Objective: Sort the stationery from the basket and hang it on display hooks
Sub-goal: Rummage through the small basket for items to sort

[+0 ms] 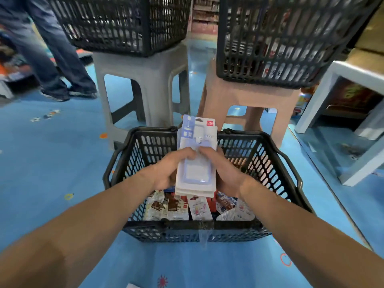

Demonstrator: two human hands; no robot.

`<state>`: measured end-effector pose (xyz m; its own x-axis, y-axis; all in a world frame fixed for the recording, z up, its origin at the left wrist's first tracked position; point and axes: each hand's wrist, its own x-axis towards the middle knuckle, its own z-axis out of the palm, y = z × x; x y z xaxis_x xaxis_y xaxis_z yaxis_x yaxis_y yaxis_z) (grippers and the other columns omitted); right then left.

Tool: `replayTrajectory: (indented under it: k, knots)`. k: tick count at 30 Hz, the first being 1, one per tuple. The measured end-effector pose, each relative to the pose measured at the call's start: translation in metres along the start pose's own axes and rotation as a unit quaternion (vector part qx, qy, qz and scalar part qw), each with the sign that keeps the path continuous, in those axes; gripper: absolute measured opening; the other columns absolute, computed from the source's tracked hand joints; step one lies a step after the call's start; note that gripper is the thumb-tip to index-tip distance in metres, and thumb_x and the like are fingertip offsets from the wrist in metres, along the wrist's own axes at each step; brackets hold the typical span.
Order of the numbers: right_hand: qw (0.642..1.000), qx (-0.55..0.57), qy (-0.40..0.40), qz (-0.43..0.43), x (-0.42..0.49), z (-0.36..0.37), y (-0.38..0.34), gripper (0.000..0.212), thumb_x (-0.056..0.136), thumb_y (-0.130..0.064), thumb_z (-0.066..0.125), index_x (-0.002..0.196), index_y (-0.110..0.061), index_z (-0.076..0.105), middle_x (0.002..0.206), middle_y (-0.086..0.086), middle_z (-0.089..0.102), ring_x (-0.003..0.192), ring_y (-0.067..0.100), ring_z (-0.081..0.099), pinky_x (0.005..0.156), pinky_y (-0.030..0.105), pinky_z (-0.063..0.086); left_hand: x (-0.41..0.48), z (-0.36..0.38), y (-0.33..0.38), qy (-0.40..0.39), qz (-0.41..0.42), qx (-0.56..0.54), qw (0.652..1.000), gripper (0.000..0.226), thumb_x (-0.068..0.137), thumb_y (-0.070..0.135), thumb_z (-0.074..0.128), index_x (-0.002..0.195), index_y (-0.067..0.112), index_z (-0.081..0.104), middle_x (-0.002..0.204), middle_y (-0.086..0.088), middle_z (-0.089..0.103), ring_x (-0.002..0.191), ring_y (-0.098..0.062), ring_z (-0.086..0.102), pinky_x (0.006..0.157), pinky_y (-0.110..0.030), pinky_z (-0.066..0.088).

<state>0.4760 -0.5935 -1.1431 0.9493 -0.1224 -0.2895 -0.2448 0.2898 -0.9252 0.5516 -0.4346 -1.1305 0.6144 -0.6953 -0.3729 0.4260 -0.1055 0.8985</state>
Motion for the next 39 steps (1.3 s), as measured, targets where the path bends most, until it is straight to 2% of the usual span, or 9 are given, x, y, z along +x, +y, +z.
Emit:
replayTrajectory:
  k: [3,6,9,13,18,22,25,32,39]
  knots:
    - [0.995,0.090,-0.017,-0.033,0.001,0.018,-0.004,0.073,0.083,-0.039,0.073,0.147,-0.023,0.042,0.134,0.023,0.063,0.117,0.039,0.066,0.093,0.057,0.057,-0.013,0.012,0.012,-0.012,0.004,-0.033,0.999,0.036,0.088,0.027,0.060,0.121,0.014,0.067,0.108,-0.017,0.076,0.091,-0.033,0.072,0.088,-0.042,0.056]
    - [0.986,0.154,-0.051,-0.047,0.003,0.032,-0.017,0.071,0.082,-0.024,0.068,0.149,-0.020,0.044,0.141,0.027,0.056,0.118,0.039,0.063,0.091,0.052,0.056,-0.024,0.011,0.029,-0.020,0.024,-0.060,0.998,0.046,0.075,0.028,0.065,0.118,0.012,0.068,0.103,-0.020,0.072,0.088,-0.033,0.068,0.087,-0.042,0.054]
    - [0.983,0.168,-0.049,-0.056,0.002,0.054,-0.041,0.066,0.083,-0.015,0.060,0.148,-0.016,0.047,0.136,0.025,0.058,0.116,0.038,0.061,0.089,0.048,0.056,-0.040,0.004,0.053,-0.007,0.035,-0.092,0.995,0.053,0.068,0.024,0.065,0.120,0.010,0.066,0.097,-0.019,0.072,0.081,-0.030,0.071,0.070,-0.035,0.059]
    - [0.988,0.144,-0.026,-0.056,-0.023,0.095,-0.095,0.061,0.084,-0.014,0.060,0.144,-0.018,0.052,0.137,0.028,0.057,0.113,0.041,0.061,0.092,0.054,0.051,-0.081,0.006,0.110,0.005,0.024,-0.099,0.995,0.056,0.070,0.018,0.068,0.125,0.003,0.066,0.108,-0.024,0.072,0.096,-0.035,0.072,0.088,-0.043,0.057]
    - [0.996,0.077,-0.016,-0.030,-0.078,0.139,-0.214,0.056,0.093,-0.002,0.054,0.143,-0.025,0.049,0.128,0.017,0.067,0.110,0.040,0.069,0.091,0.065,0.055,-0.154,0.013,0.228,0.019,-0.034,-0.066,0.997,0.080,0.059,0.023,0.083,0.135,0.008,0.062,0.126,-0.022,0.070,0.108,-0.036,0.070,0.086,-0.043,0.060]
    - [0.999,0.046,-0.004,0.002,-0.118,0.173,-0.320,0.060,0.090,0.004,0.057,0.142,-0.025,0.049,0.123,0.012,0.071,0.107,0.037,0.071,0.087,0.064,0.057,-0.205,0.023,0.335,-0.019,-0.083,-0.042,0.996,0.054,0.080,0.008,0.078,0.131,0.008,0.062,0.117,-0.014,0.075,0.101,-0.029,0.074,0.080,-0.038,0.060]
    - [0.999,0.027,-0.003,0.045,-0.147,0.195,-0.398,0.076,0.077,-0.005,0.074,0.142,-0.031,0.045,0.119,0.007,0.074,0.104,0.033,0.073,0.085,0.056,0.060,-0.232,0.027,0.407,-0.034,-0.121,-0.015,0.992,0.044,0.090,0.010,0.074,0.133,0.012,0.063,0.124,-0.011,0.074,0.112,-0.029,0.071,0.092,-0.041,0.057]
    - [0.997,0.015,-0.028,0.073,-0.165,0.238,-0.536,0.097,0.065,-0.023,0.091,0.145,-0.038,0.039,0.125,0.003,0.072,0.111,0.036,0.070,0.095,0.068,0.052,-0.269,0.031,0.546,-0.039,-0.138,0.008,0.990,0.061,0.078,0.023,0.083,0.135,0.014,0.064,0.134,-0.013,0.069,0.128,-0.035,0.062,0.116,-0.052,0.042]
    - [0.999,0.038,-0.024,-0.001,-0.140,0.260,-0.678,0.055,0.091,-0.007,0.071,0.132,-0.035,0.046,0.118,0.003,0.074,0.098,0.027,0.075,0.081,0.052,0.062,-0.262,0.040,0.701,-0.004,-0.051,0.057,0.997,0.060,0.074,0.024,0.083,0.130,0.013,0.066,0.125,-0.012,0.072,0.110,-0.032,0.071,0.096,-0.043,0.058]
